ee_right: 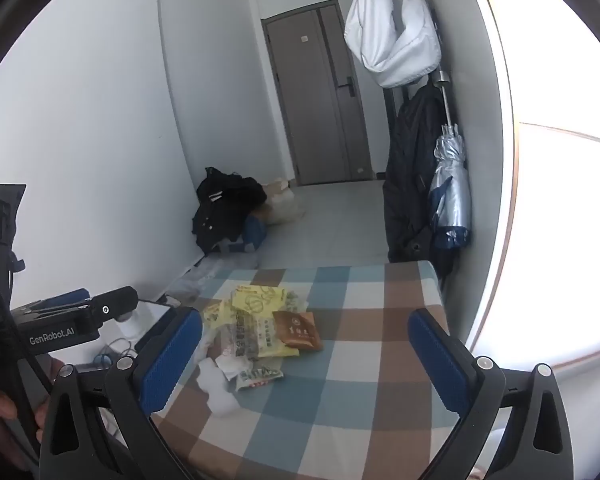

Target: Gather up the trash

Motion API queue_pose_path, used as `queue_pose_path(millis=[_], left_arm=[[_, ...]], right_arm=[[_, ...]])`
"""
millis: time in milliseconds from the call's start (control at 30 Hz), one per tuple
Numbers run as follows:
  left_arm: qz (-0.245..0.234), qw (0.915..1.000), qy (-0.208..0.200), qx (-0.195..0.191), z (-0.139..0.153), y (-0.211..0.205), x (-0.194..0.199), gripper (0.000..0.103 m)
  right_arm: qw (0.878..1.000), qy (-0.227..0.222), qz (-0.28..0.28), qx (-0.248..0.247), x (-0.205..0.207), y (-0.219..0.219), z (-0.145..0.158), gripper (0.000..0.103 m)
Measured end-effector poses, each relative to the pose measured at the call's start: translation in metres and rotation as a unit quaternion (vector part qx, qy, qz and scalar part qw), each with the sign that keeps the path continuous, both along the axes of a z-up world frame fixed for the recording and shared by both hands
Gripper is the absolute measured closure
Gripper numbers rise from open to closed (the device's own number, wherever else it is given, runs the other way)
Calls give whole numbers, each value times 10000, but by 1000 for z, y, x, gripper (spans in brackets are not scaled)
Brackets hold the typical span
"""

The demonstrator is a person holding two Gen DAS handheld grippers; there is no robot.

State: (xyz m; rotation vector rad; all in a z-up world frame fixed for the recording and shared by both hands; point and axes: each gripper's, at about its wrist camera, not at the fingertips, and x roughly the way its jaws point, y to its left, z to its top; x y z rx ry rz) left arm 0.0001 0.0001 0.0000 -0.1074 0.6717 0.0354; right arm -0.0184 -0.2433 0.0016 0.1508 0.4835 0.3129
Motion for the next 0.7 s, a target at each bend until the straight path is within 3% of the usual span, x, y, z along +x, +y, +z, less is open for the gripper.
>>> queue_pose_path(millis=[700], left_arm=[[-7,10000,41,18,-6,-2,1,1]], right_arm=[[10000,15,-17,23,-1,-1,-2,0]])
